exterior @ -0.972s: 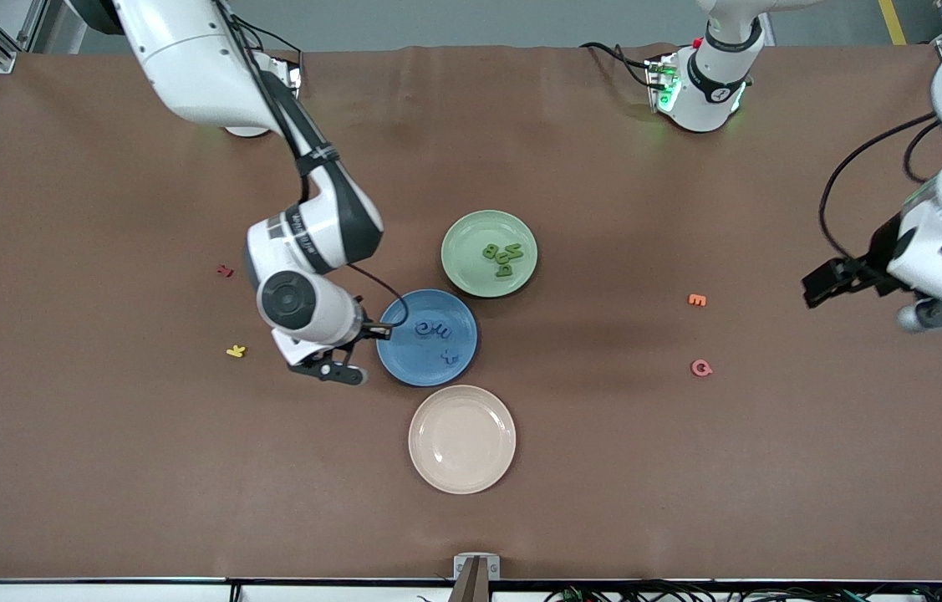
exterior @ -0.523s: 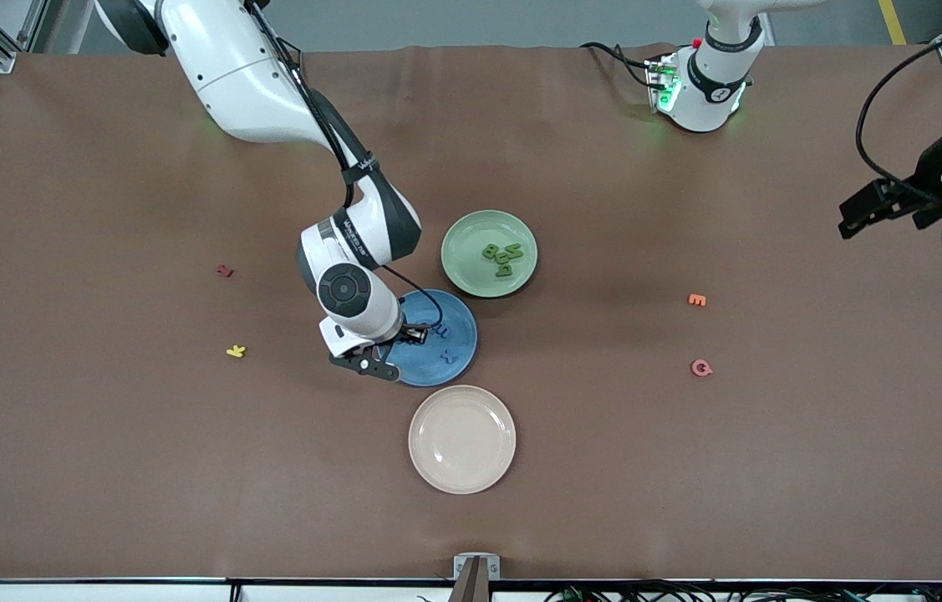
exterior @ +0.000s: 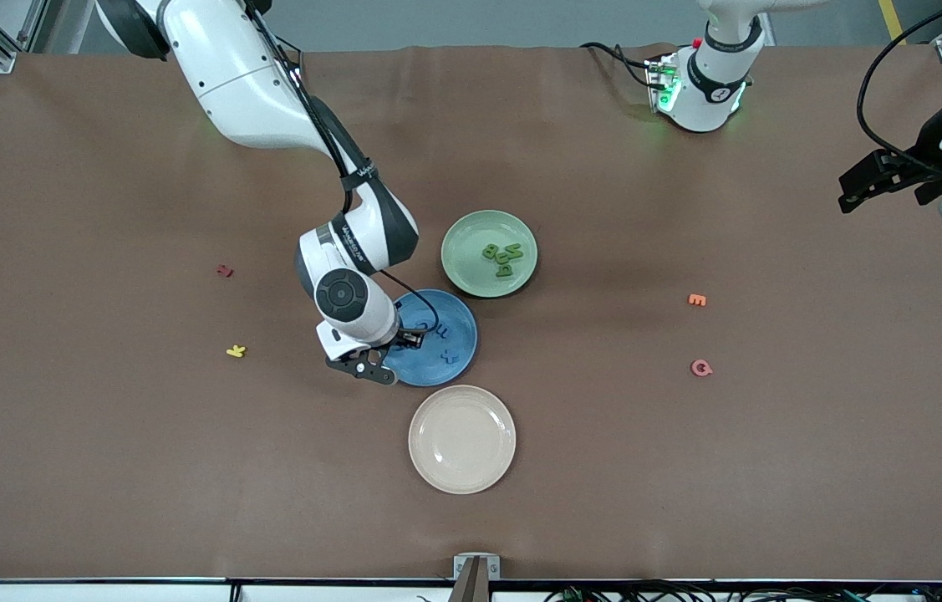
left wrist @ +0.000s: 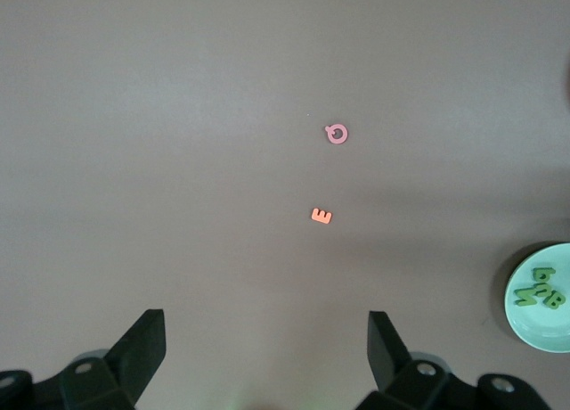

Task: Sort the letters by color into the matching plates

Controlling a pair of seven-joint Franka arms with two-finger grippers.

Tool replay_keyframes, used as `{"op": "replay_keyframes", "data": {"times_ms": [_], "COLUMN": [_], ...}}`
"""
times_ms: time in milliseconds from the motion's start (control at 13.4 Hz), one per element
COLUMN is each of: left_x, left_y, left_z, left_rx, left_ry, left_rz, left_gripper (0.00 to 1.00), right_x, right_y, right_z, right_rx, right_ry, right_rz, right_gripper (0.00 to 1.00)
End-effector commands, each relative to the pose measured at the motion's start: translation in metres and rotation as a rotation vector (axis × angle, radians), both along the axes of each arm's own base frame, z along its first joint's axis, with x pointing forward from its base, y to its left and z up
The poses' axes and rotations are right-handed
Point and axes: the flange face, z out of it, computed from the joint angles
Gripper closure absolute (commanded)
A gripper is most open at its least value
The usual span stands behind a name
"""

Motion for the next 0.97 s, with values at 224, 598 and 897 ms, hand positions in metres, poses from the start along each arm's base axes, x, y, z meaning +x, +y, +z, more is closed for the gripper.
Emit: {"op": "replay_keyframes", "data": {"times_ms": [224,598,897], "left_x": [-0.017,-0.018,-0.011], "left_y": [0.0,-0.008,-0.009], "left_z": [0.01,0.024,0.021], "left_rx": [-0.005,-0.009,-0.008], "left_ry": [0.068,0.04,0.043], "left_rz": [-0.053,-0.09,-0.095], "left_gripper": [0.0,0.0,0.0], "right_x": [-0.015,-0.037,-0.048], "right_y": [-0.017,-0.135,-0.26], "right_z": [0.102,0.271,0.347], "right_rx": [-0.014,0.052,0.013], "right_ry": [0.124,0.171,0.102], "right_rz": [0.003,0.059,0.156], "right_gripper": [0.0,0.0,0.0]}}
